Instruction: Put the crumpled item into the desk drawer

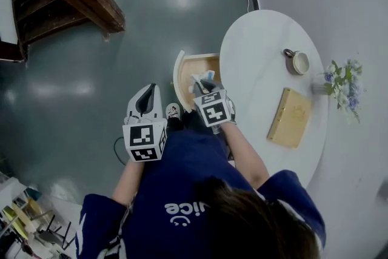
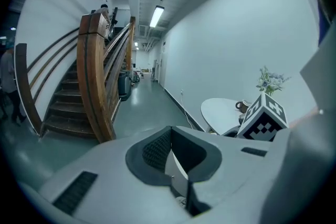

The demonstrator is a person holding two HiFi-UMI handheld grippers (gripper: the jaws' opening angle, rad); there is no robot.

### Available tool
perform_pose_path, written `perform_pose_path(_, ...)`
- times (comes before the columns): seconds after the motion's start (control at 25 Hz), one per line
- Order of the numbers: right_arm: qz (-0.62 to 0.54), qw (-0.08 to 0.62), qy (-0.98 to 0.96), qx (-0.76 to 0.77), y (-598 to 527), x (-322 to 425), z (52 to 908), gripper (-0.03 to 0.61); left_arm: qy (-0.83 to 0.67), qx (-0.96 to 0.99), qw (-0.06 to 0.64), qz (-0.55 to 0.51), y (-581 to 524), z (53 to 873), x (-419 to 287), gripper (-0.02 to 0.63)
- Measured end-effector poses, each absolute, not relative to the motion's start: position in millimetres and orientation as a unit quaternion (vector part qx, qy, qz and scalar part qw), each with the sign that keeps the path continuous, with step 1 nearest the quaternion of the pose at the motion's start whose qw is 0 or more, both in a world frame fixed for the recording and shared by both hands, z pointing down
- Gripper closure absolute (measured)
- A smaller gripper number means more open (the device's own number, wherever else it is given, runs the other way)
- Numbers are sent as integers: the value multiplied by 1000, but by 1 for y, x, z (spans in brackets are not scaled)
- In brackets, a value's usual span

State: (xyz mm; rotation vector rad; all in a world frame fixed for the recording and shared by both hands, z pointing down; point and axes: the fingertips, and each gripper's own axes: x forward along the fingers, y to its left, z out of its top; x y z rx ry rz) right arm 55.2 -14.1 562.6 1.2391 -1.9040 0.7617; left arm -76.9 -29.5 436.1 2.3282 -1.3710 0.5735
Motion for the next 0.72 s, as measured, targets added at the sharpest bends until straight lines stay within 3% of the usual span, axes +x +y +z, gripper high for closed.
perform_pose_path(0.72,352,415,-708,451,-23,53,647,522,-534,788,206,228,-26,445,-117,611)
